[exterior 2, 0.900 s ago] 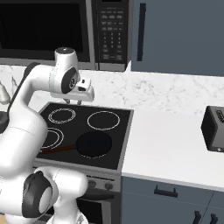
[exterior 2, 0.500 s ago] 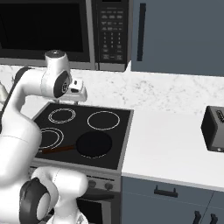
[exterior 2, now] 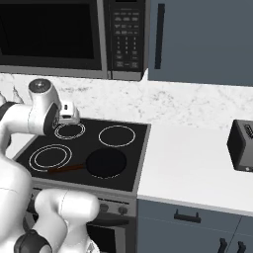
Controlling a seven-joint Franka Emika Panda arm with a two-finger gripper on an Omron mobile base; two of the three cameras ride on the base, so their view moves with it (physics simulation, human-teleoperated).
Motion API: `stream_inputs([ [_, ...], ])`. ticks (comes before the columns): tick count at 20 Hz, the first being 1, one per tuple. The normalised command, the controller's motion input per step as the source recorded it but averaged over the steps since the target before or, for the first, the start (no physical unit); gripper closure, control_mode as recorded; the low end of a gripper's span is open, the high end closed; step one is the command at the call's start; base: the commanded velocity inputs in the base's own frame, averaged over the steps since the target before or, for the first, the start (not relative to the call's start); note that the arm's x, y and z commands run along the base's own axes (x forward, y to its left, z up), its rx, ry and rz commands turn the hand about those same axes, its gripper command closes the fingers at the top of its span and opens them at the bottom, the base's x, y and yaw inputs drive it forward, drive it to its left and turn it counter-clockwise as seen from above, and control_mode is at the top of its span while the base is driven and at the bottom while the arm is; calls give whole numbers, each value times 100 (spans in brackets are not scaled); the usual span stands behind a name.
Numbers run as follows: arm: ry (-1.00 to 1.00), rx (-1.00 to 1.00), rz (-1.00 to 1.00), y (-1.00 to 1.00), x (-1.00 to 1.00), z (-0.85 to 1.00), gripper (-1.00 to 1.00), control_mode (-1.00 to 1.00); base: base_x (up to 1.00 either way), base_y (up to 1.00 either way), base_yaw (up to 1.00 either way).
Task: Pick the kettle from the counter and place it on a stove burner. Then turn the burner on.
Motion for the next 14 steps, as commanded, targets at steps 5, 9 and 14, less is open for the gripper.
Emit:
stream_inputs([
  [5,0,0,12,45,-21,-2,-100,-100,0,0,0],
  [9,2,0,5,67,-8,-2,-100,-100,0,0,0],
  [14,16,5,8,64,0,0,-100,-100,0,0,0],
])
